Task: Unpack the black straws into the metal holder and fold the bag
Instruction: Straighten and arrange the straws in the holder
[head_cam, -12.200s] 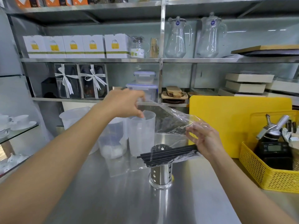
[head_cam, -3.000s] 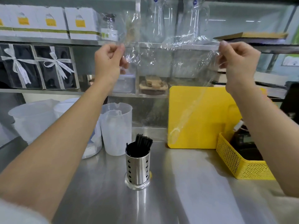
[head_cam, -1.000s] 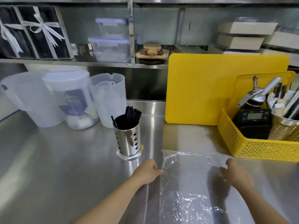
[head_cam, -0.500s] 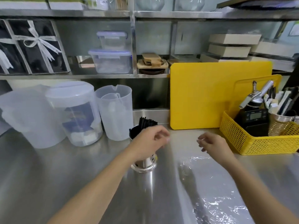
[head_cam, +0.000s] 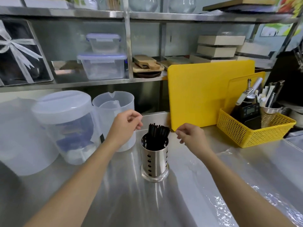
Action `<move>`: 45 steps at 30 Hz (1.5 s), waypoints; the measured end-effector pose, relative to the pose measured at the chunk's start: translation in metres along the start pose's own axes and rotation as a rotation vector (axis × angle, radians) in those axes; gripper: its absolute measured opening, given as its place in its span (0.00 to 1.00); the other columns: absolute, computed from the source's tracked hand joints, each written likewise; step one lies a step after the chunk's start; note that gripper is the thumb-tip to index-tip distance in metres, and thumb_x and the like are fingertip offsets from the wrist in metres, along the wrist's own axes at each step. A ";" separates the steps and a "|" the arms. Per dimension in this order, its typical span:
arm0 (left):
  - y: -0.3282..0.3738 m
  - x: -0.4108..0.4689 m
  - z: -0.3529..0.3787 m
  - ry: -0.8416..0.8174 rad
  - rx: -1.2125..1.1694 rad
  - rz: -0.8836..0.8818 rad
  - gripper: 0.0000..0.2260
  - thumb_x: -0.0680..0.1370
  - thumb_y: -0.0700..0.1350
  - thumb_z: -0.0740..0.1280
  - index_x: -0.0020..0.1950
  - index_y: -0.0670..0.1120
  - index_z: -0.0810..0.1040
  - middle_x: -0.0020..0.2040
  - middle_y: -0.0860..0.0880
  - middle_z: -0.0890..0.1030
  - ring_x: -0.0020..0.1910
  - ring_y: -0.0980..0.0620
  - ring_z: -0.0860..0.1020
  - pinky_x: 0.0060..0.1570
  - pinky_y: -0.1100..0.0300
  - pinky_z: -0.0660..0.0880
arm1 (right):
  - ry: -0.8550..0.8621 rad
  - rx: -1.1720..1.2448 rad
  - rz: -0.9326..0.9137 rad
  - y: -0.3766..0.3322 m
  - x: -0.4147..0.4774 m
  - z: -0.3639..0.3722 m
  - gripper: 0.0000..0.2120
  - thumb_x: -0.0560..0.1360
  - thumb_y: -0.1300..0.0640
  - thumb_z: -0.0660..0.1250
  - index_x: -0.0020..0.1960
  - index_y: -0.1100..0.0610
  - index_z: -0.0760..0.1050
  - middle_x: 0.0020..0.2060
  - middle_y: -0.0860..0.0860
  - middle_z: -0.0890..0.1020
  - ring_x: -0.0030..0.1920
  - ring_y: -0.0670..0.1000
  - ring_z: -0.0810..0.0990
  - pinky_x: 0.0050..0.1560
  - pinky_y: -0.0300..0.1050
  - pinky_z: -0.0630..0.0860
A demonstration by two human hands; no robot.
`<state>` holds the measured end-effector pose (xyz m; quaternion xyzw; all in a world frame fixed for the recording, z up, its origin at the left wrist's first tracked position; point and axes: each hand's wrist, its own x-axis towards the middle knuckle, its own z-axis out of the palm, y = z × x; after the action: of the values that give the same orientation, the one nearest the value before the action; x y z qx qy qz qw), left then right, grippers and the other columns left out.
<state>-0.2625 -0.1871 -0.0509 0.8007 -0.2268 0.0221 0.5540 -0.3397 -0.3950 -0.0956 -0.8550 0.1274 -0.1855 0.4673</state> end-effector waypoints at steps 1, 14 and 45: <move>-0.006 0.005 0.001 -0.017 0.010 -0.004 0.05 0.78 0.40 0.63 0.44 0.47 0.77 0.37 0.49 0.81 0.38 0.53 0.79 0.41 0.64 0.73 | 0.003 -0.006 0.005 0.000 0.005 0.003 0.03 0.75 0.59 0.65 0.44 0.57 0.76 0.35 0.55 0.81 0.32 0.49 0.77 0.32 0.38 0.70; -0.061 0.041 0.035 -0.146 0.137 0.001 0.04 0.74 0.43 0.69 0.47 0.46 0.79 0.37 0.53 0.76 0.36 0.56 0.72 0.39 0.66 0.69 | 0.105 -0.077 -0.090 0.016 0.026 0.052 0.04 0.73 0.57 0.69 0.42 0.57 0.78 0.26 0.49 0.75 0.27 0.45 0.70 0.31 0.38 0.66; -0.073 0.042 0.072 -0.250 0.375 -0.035 0.06 0.71 0.55 0.67 0.40 0.55 0.72 0.33 0.56 0.74 0.47 0.46 0.75 0.45 0.53 0.74 | 0.010 -0.031 -0.053 0.022 0.037 0.064 0.10 0.74 0.59 0.66 0.56 0.54 0.74 0.26 0.48 0.71 0.29 0.46 0.70 0.29 0.30 0.66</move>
<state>-0.2116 -0.2449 -0.1307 0.8899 -0.2718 -0.0454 0.3634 -0.2798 -0.3732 -0.1381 -0.8642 0.1099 -0.1999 0.4485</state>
